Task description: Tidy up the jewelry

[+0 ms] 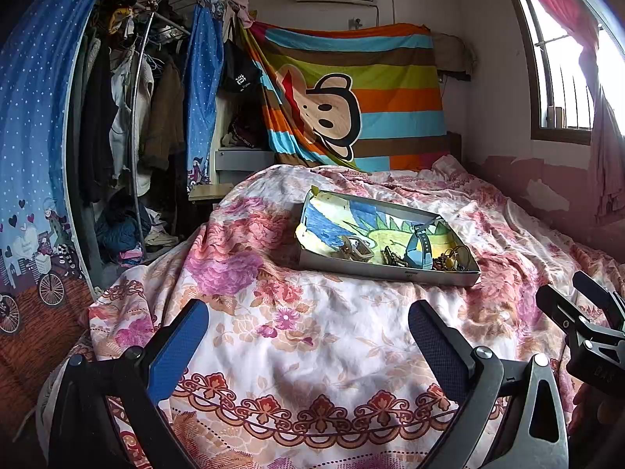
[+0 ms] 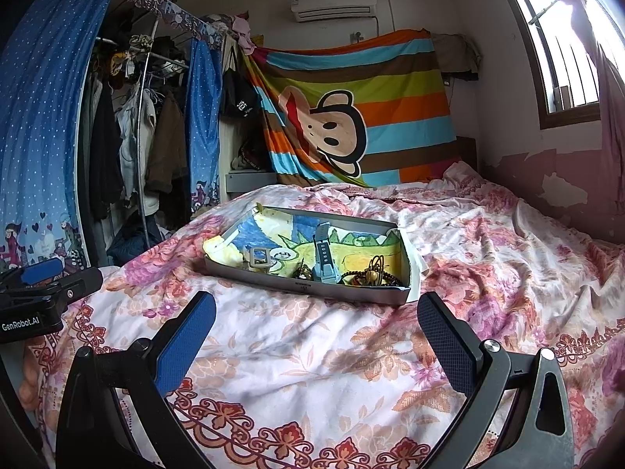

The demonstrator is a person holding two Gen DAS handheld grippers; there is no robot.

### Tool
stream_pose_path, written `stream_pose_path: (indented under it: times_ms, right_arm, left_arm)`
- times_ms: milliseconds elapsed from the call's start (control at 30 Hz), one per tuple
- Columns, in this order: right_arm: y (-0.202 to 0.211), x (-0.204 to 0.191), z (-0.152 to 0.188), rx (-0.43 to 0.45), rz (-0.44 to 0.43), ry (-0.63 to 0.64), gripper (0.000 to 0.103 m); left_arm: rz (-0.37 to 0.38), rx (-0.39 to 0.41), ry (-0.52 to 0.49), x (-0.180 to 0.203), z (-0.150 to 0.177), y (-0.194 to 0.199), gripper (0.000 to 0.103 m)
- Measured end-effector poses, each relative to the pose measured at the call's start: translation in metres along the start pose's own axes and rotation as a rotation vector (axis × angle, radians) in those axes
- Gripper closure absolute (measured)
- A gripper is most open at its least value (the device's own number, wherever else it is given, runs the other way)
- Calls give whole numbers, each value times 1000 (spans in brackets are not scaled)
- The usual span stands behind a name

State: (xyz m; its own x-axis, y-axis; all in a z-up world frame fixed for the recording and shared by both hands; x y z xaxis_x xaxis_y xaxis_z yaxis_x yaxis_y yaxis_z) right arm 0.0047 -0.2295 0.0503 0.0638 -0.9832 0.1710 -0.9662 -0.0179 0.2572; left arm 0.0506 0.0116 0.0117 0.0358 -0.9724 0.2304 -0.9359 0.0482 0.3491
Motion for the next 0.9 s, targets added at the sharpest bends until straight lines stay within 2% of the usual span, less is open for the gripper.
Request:
stream_pose_path:
  times_ms: [900]
  right_arm:
    - [0, -1, 0, -5, -3, 2, 2]
  left_arm:
    - [0, 0, -3, 1, 0, 0, 0]
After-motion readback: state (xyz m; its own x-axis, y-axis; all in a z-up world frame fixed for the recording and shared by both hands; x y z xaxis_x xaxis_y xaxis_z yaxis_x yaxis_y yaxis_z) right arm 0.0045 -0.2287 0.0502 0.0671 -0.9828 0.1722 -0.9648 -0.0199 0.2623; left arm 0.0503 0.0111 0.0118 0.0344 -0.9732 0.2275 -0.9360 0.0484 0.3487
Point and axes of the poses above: each gripper's, at about its wrist camera, not at the fingertips, and y roughly against the way its jaws point, x to its right, z to its underside, the point moved 2 cm from there along -y, roughly the way its jaws point, and after that the axes turned 10 degrees about y, right-handed, at the moved point
